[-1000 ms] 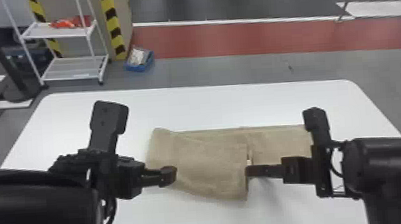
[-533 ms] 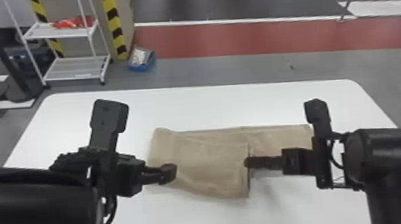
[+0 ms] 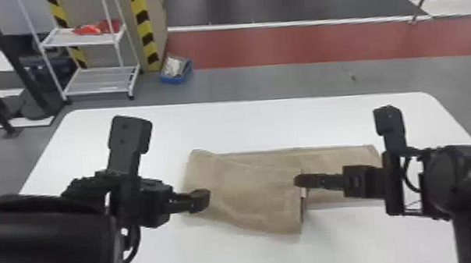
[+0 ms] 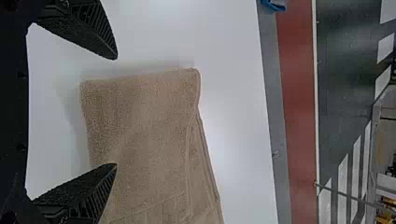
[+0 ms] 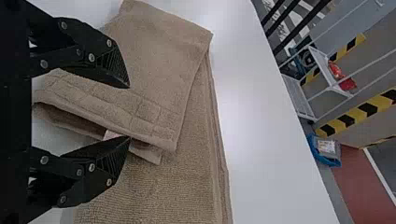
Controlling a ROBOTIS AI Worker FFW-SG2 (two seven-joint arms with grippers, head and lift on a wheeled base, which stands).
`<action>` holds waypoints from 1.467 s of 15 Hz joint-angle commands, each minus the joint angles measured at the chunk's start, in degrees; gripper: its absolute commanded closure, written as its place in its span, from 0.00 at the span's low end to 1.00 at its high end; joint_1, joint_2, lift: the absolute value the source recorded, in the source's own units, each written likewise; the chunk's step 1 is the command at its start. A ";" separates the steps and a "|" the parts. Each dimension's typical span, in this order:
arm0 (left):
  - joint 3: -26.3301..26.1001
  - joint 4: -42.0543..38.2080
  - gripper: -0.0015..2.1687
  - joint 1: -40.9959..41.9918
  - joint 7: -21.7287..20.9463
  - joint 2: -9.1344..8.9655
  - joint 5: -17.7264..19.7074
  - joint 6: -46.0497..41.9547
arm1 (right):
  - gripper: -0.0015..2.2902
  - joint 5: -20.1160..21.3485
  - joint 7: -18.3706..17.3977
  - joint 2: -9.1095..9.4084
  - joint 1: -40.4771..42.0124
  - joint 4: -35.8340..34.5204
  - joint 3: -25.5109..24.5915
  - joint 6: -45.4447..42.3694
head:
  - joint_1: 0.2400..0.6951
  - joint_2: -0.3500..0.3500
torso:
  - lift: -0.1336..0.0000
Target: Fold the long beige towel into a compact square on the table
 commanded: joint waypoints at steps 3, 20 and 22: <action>0.01 0.14 0.03 0.34 -0.08 0.00 0.29 -0.70 | 0.26 2.34 -0.20 0.05 -1.35 2.48 0.29 0.65 | 1.00 0.47 | 0.07; 0.97 0.40 0.04 1.04 -0.44 0.53 0.46 -1.58 | 0.40 3.74 -0.73 0.05 -3.02 8.55 2.05 0.65 | 1.00 0.48 | 0.07; 0.97 0.40 0.04 1.13 -0.44 0.71 0.55 -1.75 | 0.52 3.74 -0.73 0.05 -3.02 8.72 2.31 0.65 | 1.00 0.49 | 0.07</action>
